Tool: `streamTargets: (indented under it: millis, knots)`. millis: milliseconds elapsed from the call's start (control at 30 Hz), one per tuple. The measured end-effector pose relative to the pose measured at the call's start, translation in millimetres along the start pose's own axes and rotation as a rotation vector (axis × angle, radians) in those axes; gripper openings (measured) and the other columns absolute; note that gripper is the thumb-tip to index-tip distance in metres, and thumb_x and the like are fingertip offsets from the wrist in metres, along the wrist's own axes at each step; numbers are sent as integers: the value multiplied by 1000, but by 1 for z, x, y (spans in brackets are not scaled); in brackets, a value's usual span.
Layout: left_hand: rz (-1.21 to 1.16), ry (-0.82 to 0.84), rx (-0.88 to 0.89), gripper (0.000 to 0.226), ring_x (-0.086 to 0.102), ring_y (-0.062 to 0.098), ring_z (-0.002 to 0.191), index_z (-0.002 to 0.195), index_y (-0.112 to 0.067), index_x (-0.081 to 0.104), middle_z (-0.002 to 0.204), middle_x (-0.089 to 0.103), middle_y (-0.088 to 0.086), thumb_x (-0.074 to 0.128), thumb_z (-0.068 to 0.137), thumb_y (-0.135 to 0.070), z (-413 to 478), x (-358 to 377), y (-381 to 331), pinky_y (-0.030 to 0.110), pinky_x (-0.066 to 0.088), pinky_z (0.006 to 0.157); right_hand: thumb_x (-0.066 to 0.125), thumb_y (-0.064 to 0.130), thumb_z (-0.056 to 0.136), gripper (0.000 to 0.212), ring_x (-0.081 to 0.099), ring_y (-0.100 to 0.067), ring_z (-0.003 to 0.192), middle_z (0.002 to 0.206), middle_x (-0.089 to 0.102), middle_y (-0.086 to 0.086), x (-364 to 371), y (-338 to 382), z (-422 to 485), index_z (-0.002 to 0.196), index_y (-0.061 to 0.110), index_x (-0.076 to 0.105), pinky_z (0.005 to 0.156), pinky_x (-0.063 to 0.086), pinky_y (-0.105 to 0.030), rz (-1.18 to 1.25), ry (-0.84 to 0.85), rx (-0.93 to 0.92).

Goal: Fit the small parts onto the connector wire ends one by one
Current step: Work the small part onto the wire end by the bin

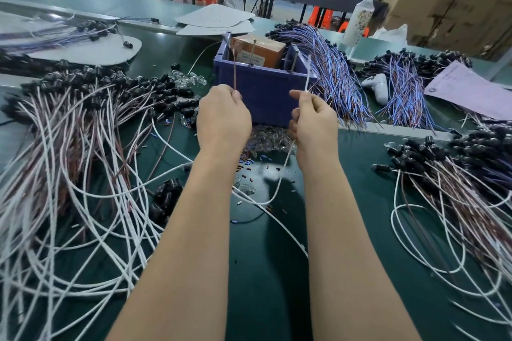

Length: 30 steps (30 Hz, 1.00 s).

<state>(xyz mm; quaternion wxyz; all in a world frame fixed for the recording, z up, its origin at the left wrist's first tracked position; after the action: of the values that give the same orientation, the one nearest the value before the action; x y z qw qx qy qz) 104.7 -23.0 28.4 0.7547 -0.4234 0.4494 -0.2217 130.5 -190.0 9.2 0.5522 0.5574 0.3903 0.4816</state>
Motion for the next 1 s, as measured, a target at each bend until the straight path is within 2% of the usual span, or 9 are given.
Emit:
streamTargets:
  millis: [100, 233, 367, 467, 667, 833, 1000]
  knots:
    - [-18, -23, 13, 30, 62, 29, 89, 100, -3, 64, 93, 69, 13, 39, 101, -19, 0, 3, 0, 32, 43, 75, 38, 13, 100, 23, 34, -7, 44, 55, 43, 3, -5, 0, 0, 90, 14, 58, 44, 28, -21, -107, -6, -21]
    - [-33, 4, 25, 27, 62, 28, 93, 107, -7, 64, 95, 70, 13, 41, 100, -18, 1, 8, 1, 31, 44, 79, 38, 6, 95, 17, 41, -6, 38, 52, 51, 1, -3, 10, 1, 103, 12, 52, 44, 34, -22, -233, 41, -74]
    - [-40, 28, 60, 27, 62, 29, 90, 103, -5, 65, 91, 69, 13, 42, 99, -17, 0, 10, -3, 34, 48, 81, 39, 8, 95, 29, 44, 1, 35, 58, 54, -1, 9, 15, -1, 122, 13, 48, 46, 37, -20, -385, 111, -123]
    - [-22, 42, 62, 28, 62, 30, 92, 99, -5, 66, 94, 70, 14, 41, 99, -16, 0, 12, -4, 34, 48, 84, 39, 8, 96, 34, 45, 2, 35, 61, 53, -1, 11, 14, -1, 129, 12, 45, 44, 38, -17, -400, 107, -126]
    - [-32, 51, 36, 27, 62, 26, 94, 105, -6, 66, 98, 69, 13, 41, 99, -17, 0, 15, -3, 29, 44, 82, 40, 10, 95, 33, 48, -1, 41, 61, 55, 0, 9, 14, -1, 128, 11, 47, 56, 42, -26, -419, 76, -123]
    - [-28, 54, 31, 26, 61, 27, 94, 106, -8, 65, 95, 70, 12, 41, 99, -17, 0, 18, -1, 28, 41, 76, 40, 10, 95, 31, 48, 0, 41, 74, 57, -4, 6, 15, 0, 124, 13, 48, 55, 42, -24, -408, 66, -111]
    - [-23, 56, 50, 27, 60, 26, 98, 109, -9, 65, 98, 70, 12, 41, 99, -18, 0, 18, -2, 26, 39, 79, 39, 9, 95, 35, 48, -3, 41, 63, 55, -1, 9, 11, 1, 129, 11, 46, 53, 39, -24, -415, 78, -113]
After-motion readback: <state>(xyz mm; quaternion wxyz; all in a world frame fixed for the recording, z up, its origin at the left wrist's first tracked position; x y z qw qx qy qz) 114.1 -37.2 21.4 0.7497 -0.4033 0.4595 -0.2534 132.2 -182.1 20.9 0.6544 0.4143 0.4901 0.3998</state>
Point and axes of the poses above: each hand's wrist, its own z-axis towards the middle knuckle, its own x-axis out of the palm, y = z × x, the point moved 8 cm from there along z, towards the middle knuckle
